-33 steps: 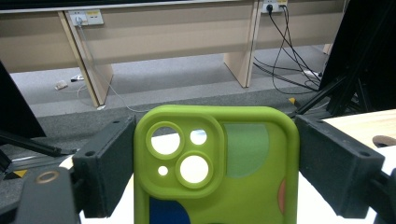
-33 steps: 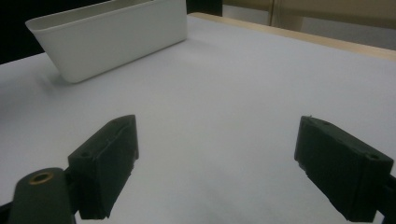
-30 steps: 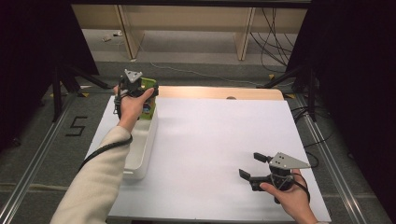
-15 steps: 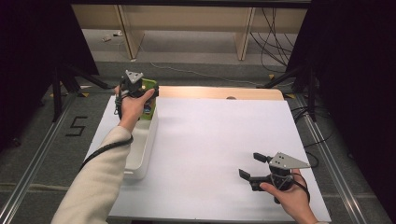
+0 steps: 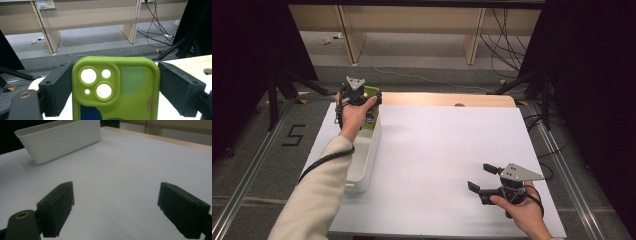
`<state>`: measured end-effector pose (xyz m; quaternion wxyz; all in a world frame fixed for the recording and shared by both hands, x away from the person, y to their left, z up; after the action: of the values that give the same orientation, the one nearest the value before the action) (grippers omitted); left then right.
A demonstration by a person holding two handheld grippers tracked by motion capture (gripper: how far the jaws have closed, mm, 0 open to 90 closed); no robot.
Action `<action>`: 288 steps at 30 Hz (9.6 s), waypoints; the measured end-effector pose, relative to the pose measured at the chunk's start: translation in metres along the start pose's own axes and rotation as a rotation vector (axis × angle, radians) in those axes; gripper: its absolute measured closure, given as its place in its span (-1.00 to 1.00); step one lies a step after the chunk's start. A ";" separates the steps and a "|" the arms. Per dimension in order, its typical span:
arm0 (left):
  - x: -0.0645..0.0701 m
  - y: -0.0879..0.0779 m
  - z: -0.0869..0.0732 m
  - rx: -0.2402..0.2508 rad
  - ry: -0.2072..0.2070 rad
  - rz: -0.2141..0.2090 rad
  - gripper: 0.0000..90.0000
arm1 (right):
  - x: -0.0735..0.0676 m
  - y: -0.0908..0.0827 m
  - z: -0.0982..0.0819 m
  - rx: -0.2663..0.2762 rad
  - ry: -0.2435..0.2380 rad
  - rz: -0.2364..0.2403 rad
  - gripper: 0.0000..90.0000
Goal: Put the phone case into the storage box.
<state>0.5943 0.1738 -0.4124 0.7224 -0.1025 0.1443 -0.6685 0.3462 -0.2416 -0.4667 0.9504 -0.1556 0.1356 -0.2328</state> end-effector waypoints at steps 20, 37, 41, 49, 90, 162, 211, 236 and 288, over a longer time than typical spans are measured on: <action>0.000 -0.001 -0.005 -0.009 0.004 -0.001 -0.65 | 0.000 0.001 0.000 -0.001 0.003 0.002 -0.67; -0.005 -0.002 -0.013 -0.025 0.012 0.004 -0.65 | 0.000 0.002 0.000 -0.005 0.001 0.003 -0.67; -0.006 -0.003 -0.013 -0.030 0.007 0.003 -0.65 | 0.000 0.002 -0.001 -0.005 0.002 0.003 -0.67; -0.007 -0.004 -0.015 -0.038 0.010 -0.002 -0.65 | -0.001 0.003 -0.001 -0.007 0.001 0.005 -0.67; -0.006 -0.005 -0.028 -0.067 0.019 -0.020 -0.66 | -0.001 0.003 -0.001 -0.011 -0.002 0.006 -0.67; -0.005 -0.009 -0.028 -0.059 0.041 -0.054 -1.00 | -0.001 0.003 -0.001 -0.017 -0.003 0.005 -0.66; -0.005 -0.038 -0.022 -0.058 0.055 -0.084 -1.00 | -0.001 0.003 -0.001 -0.014 0.000 0.000 -0.66; -0.004 -0.063 -0.028 -0.036 0.058 -0.121 -0.97 | -0.001 0.003 -0.001 -0.011 -0.001 -0.004 -0.66; -0.014 -0.107 -0.038 -0.011 0.066 -0.190 -0.95 | -0.001 0.002 0.000 -0.010 -0.004 -0.008 -0.66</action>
<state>0.4806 0.1802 -0.4104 0.6500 -0.0976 0.1613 -0.7362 0.3464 -0.2393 -0.4674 0.9489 -0.1613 0.1341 -0.2358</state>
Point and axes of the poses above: each handheld gripper's, and its own axes: y roughly forward along the jaws, z roughly out of its top, x roughly to its right, the point moved 4 cm from there along y, roughly forward along the jaws, and after that the axes turned 15 degrees about z, right-handed, at the moved point
